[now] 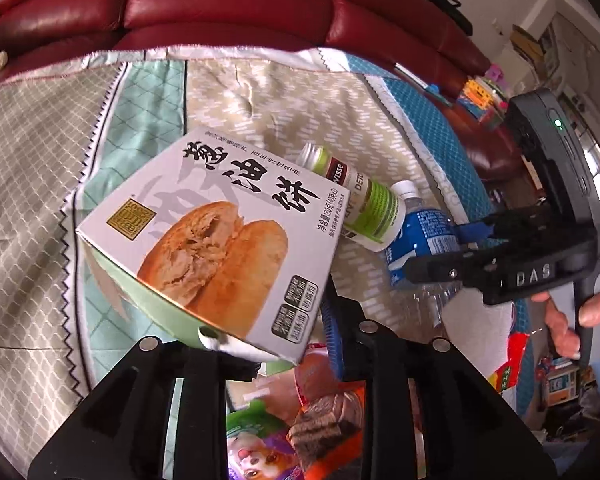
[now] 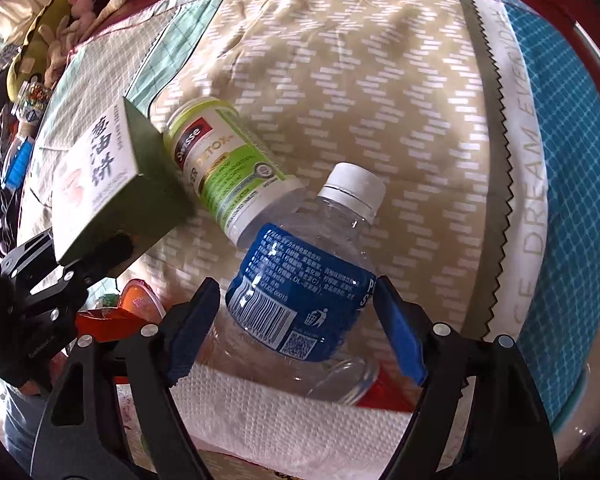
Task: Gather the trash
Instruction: 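Grasp the blue-label water bottle with the right tool while the left tool grasps the bread box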
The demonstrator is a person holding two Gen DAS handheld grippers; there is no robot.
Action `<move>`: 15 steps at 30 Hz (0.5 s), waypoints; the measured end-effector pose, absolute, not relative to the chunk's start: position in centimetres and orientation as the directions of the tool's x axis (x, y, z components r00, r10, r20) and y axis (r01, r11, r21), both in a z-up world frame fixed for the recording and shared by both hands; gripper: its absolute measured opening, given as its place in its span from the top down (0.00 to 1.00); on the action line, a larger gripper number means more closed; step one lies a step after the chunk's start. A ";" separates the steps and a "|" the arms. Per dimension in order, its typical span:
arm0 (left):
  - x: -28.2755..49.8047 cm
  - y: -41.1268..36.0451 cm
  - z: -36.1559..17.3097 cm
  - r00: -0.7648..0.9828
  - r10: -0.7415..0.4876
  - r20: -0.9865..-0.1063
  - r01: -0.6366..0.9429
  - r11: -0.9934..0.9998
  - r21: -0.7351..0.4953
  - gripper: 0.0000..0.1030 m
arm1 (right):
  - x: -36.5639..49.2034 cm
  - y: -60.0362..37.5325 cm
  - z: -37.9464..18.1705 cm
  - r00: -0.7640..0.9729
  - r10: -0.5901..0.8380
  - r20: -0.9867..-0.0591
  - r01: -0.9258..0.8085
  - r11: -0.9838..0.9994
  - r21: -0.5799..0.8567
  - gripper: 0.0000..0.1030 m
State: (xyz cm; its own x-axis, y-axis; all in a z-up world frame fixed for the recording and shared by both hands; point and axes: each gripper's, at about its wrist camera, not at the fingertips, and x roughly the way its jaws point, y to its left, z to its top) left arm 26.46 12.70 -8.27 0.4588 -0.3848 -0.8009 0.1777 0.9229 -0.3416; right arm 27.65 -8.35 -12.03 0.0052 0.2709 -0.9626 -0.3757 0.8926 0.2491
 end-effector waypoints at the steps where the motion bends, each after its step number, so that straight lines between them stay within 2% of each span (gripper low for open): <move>1: 26.4 12.6 -8.2 0.464 -0.387 -0.797 0.182 0.922 -0.342 0.87 | 27.6 -8.2 -12.5 -0.017 0.267 -0.963 -0.375 0.891 0.254 0.32; 4: 25.7 12.4 -7.1 0.498 -0.367 -0.785 0.185 0.930 -0.318 0.95 | 26.9 -8.1 -12.2 0.034 0.260 -0.965 -0.395 0.891 0.226 0.33; 6: 25.1 12.6 -5.9 0.531 -0.354 -0.770 0.181 0.935 -0.306 0.97 | 26.6 -8.2 -10.6 0.108 0.262 -0.959 -0.411 0.890 0.196 0.33; 15: 21.5 12.3 1.1 0.631 -0.371 -0.681 0.213 0.927 -0.308 0.98 | 25.0 -10.7 -3.2 0.274 0.322 -0.906 -0.414 0.890 0.191 0.33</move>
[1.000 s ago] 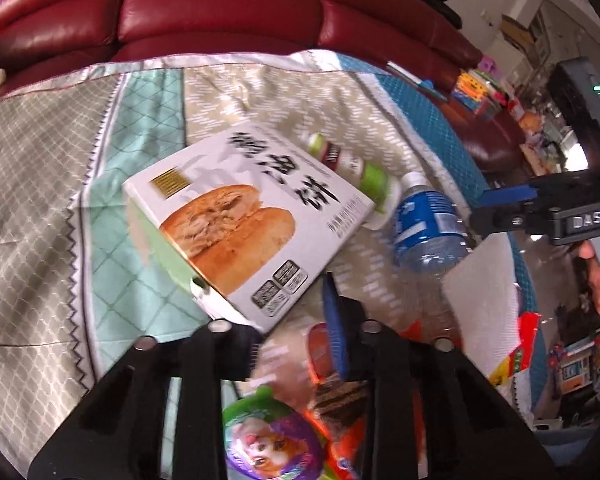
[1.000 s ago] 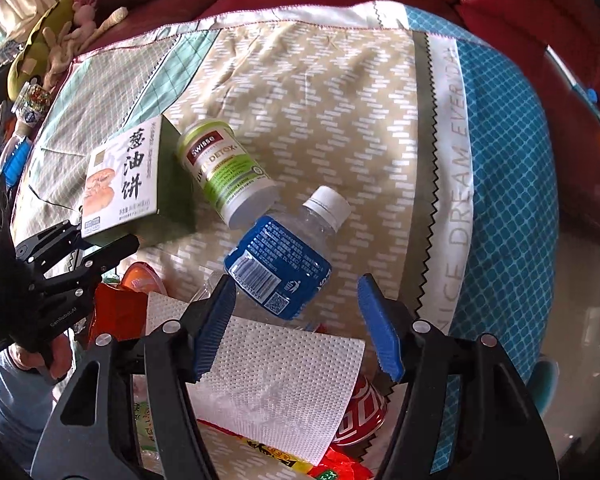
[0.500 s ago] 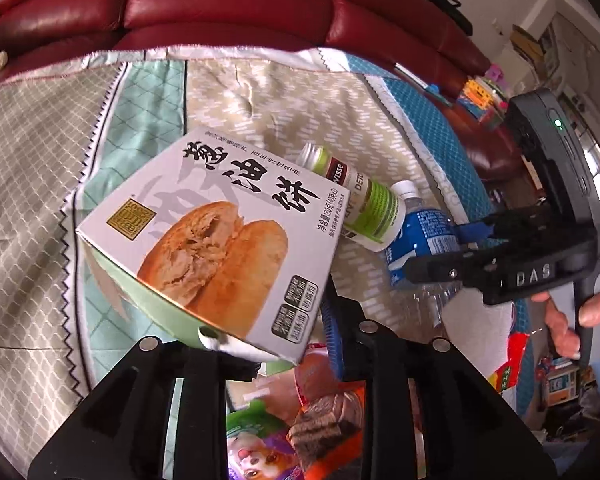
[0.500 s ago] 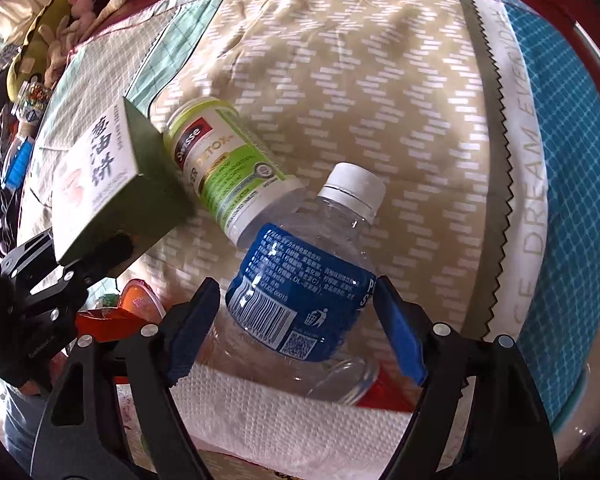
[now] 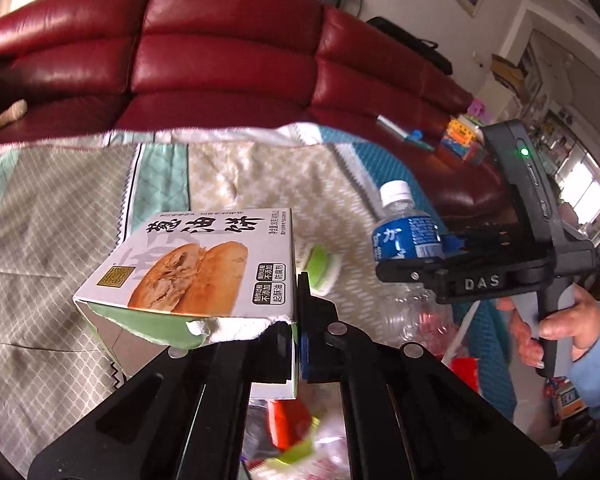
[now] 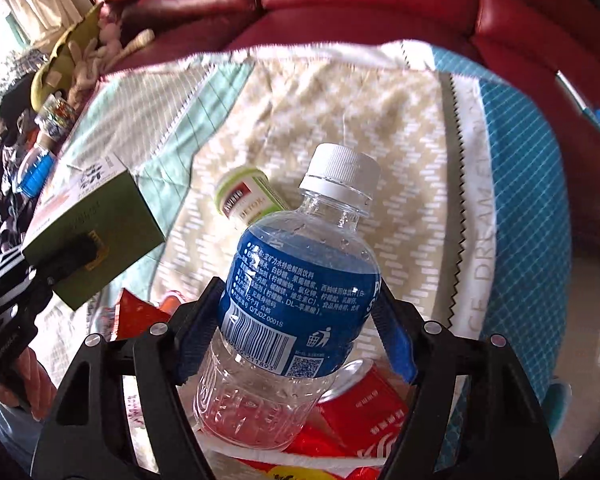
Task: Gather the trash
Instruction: 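Grasp the blue-label water bottle with the right tool while the left tool grasps the bread box, then carry the bottle and bread box to the teal bin and release both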
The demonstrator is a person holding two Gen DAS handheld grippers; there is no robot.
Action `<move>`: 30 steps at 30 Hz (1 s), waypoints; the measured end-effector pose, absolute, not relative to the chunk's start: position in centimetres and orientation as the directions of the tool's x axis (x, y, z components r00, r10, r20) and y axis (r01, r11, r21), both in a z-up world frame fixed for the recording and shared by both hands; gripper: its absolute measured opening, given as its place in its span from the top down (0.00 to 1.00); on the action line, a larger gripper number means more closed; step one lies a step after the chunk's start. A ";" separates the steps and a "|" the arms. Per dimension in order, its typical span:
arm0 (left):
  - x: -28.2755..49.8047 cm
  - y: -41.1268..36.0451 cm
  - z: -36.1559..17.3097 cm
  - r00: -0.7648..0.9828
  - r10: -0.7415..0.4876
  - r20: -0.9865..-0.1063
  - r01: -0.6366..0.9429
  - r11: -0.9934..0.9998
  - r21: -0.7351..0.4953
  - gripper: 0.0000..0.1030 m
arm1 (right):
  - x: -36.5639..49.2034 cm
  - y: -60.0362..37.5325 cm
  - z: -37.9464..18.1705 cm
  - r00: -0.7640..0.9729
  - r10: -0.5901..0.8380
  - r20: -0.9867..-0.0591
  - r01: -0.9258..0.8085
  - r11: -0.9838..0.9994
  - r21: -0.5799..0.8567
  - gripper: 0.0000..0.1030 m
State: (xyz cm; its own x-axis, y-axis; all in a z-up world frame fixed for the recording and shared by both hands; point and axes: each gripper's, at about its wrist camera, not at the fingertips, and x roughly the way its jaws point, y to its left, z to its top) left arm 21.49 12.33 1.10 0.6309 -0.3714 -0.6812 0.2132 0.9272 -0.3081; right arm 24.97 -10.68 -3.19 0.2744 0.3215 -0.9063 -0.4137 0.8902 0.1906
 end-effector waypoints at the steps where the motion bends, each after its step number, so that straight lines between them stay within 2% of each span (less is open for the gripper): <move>1: 20.9 11.8 1.8 0.634 -0.379 -0.674 0.229 0.925 -0.304 0.98 | 24.4 -11.2 -2.1 0.300 0.325 -0.897 -0.414 0.891 0.184 0.33; 8: 16.9 6.7 3.6 0.603 -0.446 -0.661 0.335 0.894 -0.297 0.97 | 20.6 -15.5 1.6 0.357 0.310 -0.881 -0.410 0.900 0.151 0.33; 30: 10.9 -7.6 2.9 0.492 -0.540 -0.683 0.495 0.819 -0.291 0.97 | 9.6 -34.6 0.7 0.444 0.209 -0.871 -0.199 0.971 0.132 0.33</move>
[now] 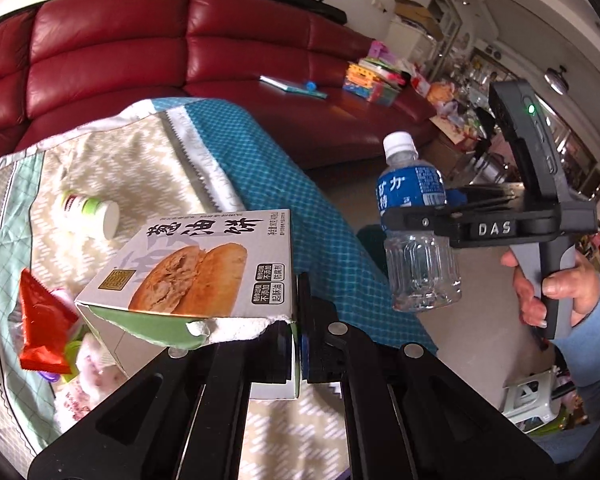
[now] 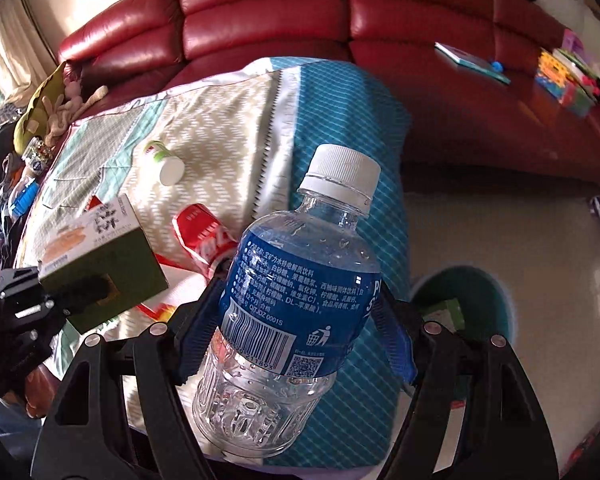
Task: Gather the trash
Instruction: 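Carry the bottle and bread box to the teal bin and release both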
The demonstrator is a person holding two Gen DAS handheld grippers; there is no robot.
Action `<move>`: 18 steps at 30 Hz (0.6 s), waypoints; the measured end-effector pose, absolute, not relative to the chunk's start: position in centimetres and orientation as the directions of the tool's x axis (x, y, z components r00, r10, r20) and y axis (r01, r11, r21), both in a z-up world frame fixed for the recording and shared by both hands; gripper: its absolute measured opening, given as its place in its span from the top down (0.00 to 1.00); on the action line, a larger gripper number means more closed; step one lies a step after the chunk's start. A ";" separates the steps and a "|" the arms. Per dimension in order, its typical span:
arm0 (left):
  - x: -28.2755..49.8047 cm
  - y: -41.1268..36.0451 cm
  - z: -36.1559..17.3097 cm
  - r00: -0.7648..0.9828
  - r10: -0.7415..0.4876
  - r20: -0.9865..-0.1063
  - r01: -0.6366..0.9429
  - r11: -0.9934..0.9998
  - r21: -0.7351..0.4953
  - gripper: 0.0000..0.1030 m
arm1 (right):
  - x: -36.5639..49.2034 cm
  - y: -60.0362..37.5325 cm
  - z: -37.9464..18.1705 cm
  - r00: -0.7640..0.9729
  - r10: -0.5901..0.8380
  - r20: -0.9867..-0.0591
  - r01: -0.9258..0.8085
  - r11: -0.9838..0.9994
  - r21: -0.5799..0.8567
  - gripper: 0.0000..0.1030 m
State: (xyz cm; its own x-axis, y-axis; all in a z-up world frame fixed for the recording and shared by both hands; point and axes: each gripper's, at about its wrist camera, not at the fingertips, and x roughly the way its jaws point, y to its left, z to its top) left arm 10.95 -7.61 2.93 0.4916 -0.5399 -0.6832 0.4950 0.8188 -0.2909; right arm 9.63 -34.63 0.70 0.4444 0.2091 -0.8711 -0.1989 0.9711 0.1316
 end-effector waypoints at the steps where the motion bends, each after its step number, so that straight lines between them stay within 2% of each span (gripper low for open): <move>1: 10.9 -8.3 3.1 0.491 -0.543 -0.681 0.505 0.814 -0.286 0.97 | 9.3 -35.5 0.6 0.449 0.203 -0.870 -0.190 0.973 0.129 0.33; 18: 13.0 -24.4 -0.3 0.338 -0.552 -0.763 0.672 0.708 -0.215 0.97 | 6.3 -52.8 -3.2 0.477 0.076 -0.876 0.079 0.988 0.129 0.33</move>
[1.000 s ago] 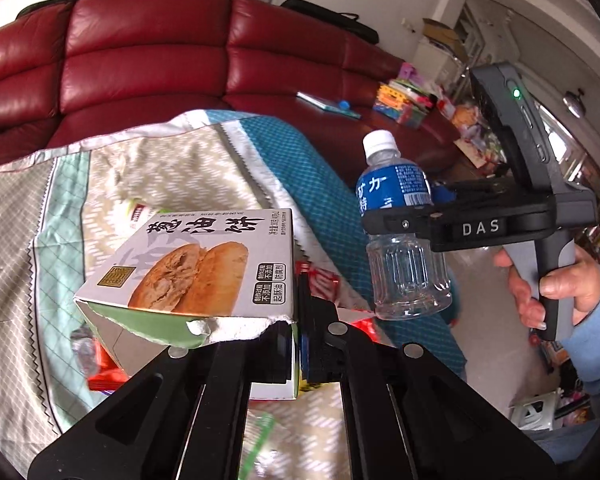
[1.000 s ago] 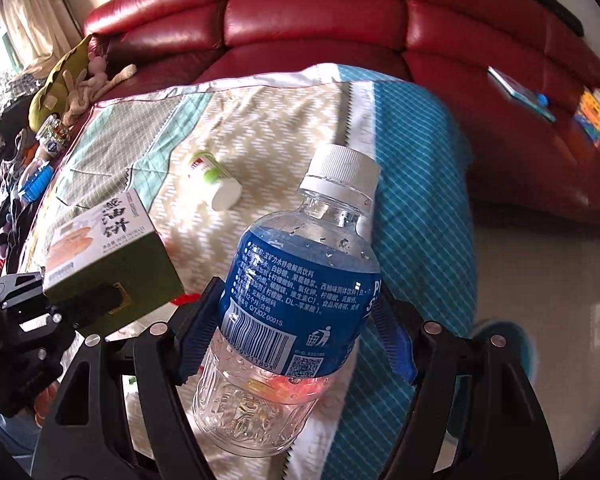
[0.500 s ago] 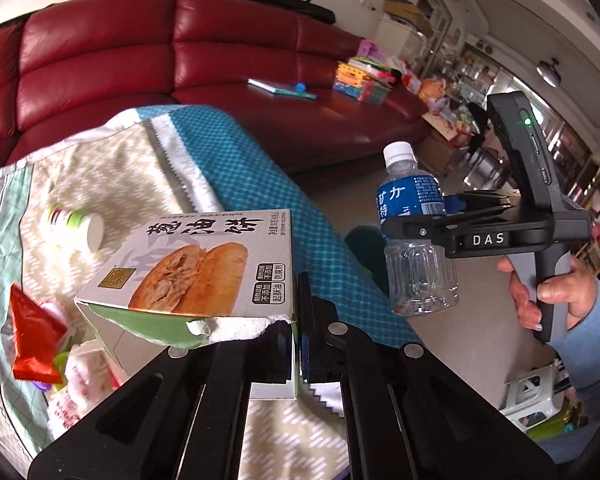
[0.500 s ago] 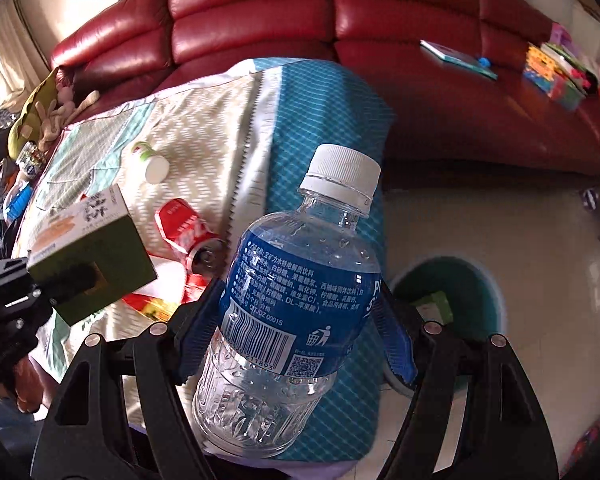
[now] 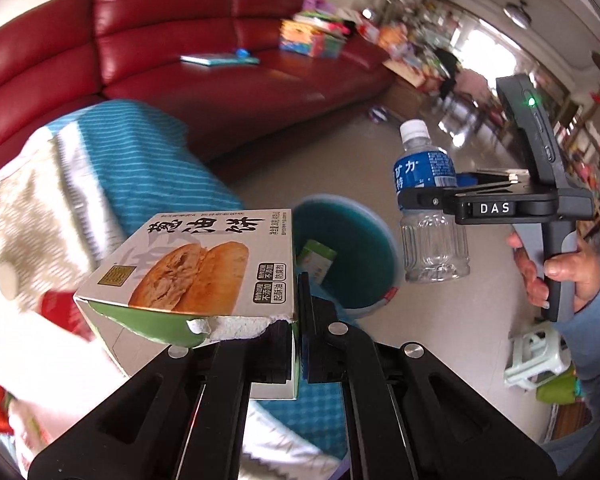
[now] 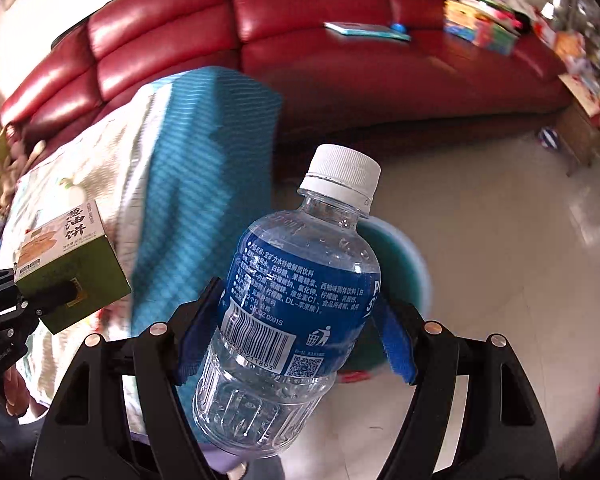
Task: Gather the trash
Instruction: 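Carry the bottle and bread box to the teal bin and release both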
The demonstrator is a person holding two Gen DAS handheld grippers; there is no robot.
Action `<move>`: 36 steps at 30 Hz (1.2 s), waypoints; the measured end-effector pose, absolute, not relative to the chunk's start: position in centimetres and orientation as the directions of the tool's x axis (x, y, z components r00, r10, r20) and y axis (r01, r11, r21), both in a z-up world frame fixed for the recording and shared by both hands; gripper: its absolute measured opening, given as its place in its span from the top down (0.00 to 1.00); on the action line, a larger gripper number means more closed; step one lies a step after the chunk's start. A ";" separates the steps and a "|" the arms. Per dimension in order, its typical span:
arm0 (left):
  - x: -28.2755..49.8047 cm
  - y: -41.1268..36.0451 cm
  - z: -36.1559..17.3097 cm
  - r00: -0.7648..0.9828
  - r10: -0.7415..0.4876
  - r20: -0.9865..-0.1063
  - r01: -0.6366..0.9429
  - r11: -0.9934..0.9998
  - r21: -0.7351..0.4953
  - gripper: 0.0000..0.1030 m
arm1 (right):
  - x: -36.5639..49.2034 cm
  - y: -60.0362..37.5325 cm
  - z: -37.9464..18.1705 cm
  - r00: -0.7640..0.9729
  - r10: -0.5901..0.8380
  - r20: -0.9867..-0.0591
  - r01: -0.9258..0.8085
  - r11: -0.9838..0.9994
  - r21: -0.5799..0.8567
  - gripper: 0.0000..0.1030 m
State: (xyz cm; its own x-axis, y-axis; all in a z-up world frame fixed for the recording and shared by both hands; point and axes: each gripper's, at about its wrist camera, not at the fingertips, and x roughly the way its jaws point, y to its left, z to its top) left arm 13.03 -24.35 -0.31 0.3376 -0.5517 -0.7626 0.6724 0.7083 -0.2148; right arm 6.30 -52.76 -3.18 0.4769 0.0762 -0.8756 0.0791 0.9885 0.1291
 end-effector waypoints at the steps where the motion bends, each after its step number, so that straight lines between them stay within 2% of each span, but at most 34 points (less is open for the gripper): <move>1: 13.1 -25.5 -0.8 0.322 -0.551 -0.770 0.683 0.698 -0.214 0.97 | 6.2 -53.6 -3.5 0.472 0.066 -0.879 0.097 0.987 0.126 0.33; 8: 14.2 -32.0 -4.2 0.220 -0.553 -0.804 0.732 0.638 -0.238 0.97 | 6.7 -58.6 -7.3 0.416 0.031 -0.909 0.198 0.972 0.124 0.33; 17: 14.9 -32.0 -5.4 0.212 -0.544 -0.812 0.717 0.651 -0.249 0.97 | 10.2 -58.3 -12.1 0.312 0.119 -0.942 0.211 0.959 0.191 0.32; 21: 14.9 -32.4 -5.6 0.203 -0.551 -0.810 0.719 0.645 -0.258 0.97 | 10.0 -58.3 -11.9 0.314 0.108 -0.943 0.210 0.961 0.180 0.28; 32: 14.2 -35.7 -5.5 0.149 -0.578 -0.802 0.773 0.575 -0.270 0.96 | 8.1 -60.3 -9.3 0.323 0.027 -0.946 0.245 0.963 0.111 0.24; 35: 14.3 -37.3 -6.0 0.151 -0.555 -0.818 0.785 0.570 -0.242 0.91 | 7.4 -61.4 -8.9 0.322 0.004 -0.947 0.273 0.957 0.097 0.24; 36: 14.5 -37.6 -6.3 0.159 -0.536 -0.829 0.778 0.585 -0.229 0.79 | 7.2 -61.8 -8.7 0.323 0.000 -0.946 0.281 0.955 0.096 0.24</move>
